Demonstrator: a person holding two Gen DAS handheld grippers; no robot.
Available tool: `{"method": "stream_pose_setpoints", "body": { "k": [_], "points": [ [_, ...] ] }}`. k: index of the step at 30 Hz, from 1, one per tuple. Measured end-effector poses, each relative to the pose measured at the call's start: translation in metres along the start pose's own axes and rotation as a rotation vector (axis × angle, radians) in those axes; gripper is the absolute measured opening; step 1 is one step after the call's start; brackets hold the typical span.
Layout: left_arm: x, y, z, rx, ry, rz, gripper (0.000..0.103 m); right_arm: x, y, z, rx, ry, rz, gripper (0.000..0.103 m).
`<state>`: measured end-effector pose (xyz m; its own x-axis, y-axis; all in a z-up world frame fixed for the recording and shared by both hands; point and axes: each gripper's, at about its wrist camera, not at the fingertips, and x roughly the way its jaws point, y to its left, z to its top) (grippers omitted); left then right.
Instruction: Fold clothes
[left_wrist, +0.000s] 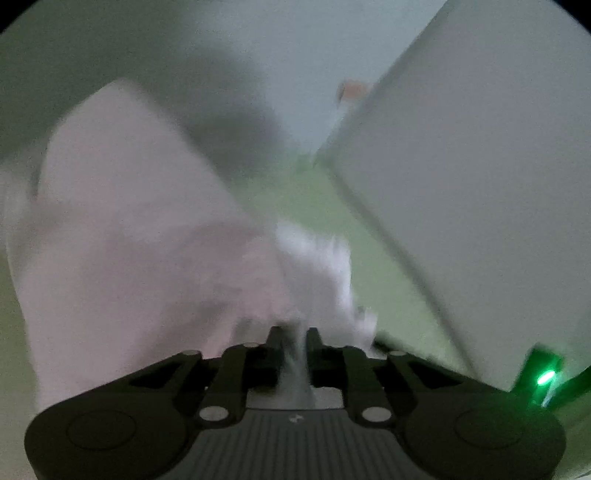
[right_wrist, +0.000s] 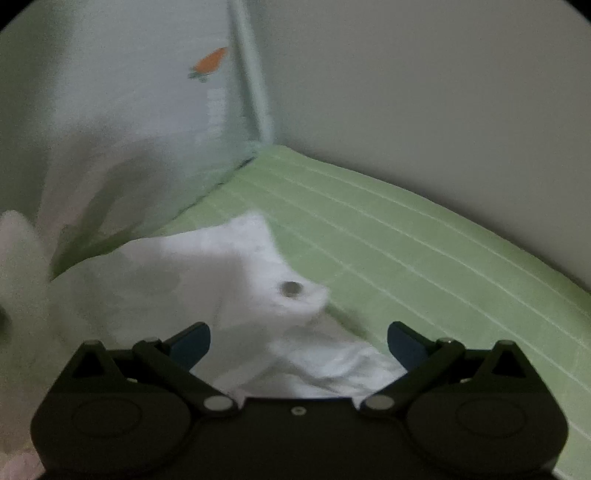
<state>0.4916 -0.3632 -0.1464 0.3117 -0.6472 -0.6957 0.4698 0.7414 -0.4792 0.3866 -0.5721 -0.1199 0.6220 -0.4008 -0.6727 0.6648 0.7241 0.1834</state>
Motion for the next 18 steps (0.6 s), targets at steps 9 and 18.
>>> {"method": "stream_pose_setpoints", "body": {
  "k": [9, 18],
  "points": [
    [-0.053, 0.019, -0.019, -0.022, -0.058, 0.021, 0.042, 0.008, -0.002, -0.012, 0.056, 0.044, 0.07, 0.103],
    [-0.064, 0.085, 0.011, -0.205, -0.195, 0.232, 0.072, 0.019, 0.017, -0.033, -0.055, 0.035, 0.039, 0.103]
  ]
}}
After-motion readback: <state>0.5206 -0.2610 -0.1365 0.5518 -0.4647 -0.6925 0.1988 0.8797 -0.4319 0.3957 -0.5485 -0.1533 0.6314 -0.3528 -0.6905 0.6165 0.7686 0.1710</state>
